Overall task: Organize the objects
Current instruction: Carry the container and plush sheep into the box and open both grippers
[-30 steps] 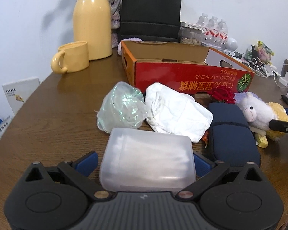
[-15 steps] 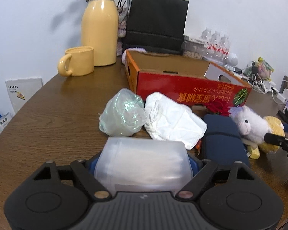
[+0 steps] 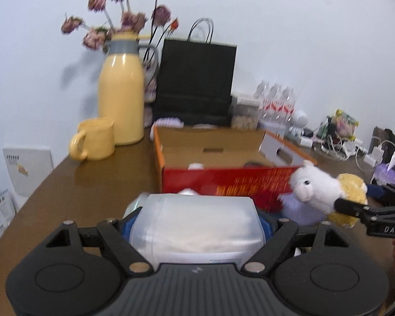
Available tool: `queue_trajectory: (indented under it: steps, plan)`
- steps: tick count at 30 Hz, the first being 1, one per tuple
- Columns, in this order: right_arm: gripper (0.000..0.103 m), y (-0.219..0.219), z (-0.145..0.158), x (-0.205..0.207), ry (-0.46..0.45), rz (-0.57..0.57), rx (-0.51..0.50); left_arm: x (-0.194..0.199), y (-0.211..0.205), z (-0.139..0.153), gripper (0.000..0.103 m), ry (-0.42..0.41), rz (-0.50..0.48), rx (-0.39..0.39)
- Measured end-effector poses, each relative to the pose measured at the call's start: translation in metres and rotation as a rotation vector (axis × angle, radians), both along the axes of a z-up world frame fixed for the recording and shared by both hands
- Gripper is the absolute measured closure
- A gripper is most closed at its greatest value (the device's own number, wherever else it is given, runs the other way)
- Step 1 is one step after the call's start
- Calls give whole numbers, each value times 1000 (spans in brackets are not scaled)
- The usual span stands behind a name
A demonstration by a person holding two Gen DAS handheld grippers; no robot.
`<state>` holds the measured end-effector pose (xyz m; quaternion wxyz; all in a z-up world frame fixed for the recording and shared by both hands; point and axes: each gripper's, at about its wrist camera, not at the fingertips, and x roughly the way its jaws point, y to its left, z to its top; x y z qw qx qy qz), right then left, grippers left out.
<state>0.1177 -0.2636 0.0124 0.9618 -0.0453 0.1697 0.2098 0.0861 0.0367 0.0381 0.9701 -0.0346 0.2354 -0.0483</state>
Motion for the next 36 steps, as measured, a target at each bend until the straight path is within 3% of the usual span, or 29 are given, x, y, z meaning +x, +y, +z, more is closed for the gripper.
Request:
queue_trajectory:
  steps: [7, 16, 36]
  plan:
    - [18, 15, 18, 16, -53, 6, 25, 30, -22, 25, 21, -95, -11, 4]
    - [18, 32, 33, 47, -75, -7, 41, 79, -46, 40, 21, -138, 3, 1]
    - [18, 59, 15, 152, -5, -81, 23, 195, -67, 16, 21, -106, 99, 10]
